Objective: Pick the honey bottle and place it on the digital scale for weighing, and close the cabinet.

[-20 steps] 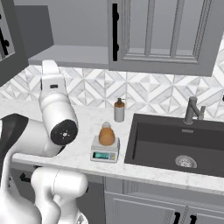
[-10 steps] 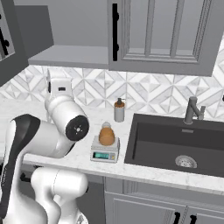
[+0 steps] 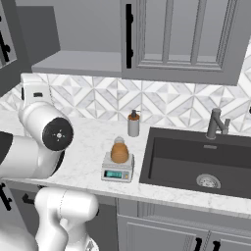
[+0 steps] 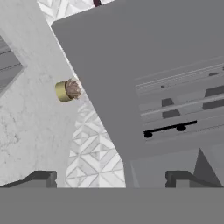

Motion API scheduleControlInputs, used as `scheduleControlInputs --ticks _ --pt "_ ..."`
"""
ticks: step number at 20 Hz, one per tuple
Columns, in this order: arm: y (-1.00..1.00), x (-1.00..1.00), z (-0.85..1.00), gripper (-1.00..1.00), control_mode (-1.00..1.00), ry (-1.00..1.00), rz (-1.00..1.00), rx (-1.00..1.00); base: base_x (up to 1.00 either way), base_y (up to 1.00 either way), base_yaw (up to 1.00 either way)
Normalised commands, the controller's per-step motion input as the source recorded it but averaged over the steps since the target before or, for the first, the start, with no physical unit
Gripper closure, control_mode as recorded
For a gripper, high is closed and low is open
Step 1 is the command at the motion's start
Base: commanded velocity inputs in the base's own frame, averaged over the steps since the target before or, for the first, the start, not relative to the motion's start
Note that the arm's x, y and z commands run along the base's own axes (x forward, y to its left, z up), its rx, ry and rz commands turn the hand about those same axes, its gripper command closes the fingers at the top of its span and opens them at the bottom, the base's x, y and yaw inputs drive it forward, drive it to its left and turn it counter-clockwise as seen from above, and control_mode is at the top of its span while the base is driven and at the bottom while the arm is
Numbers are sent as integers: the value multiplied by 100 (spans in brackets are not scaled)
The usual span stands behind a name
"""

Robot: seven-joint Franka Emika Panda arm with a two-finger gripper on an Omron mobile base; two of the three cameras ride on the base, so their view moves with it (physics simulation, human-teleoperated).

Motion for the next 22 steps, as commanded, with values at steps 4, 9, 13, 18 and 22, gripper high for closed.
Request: scheduleControlInputs --ticks 4,9,13,18,22 --pt "100 -100 -20 -100 -100 -5 0 3 0 0 0" --pt "100 -85 -54 -100 -100 -11 -8 23 0 0 0" --pt "100 -86 -88 -100 -100 -26 -10 36 0 0 0" --pt "100 -55 -100 -100 -100 -46 -11 45 0 0 0" --pt "100 -23 -100 -100 -100 -50 -11 44 0 0 0"
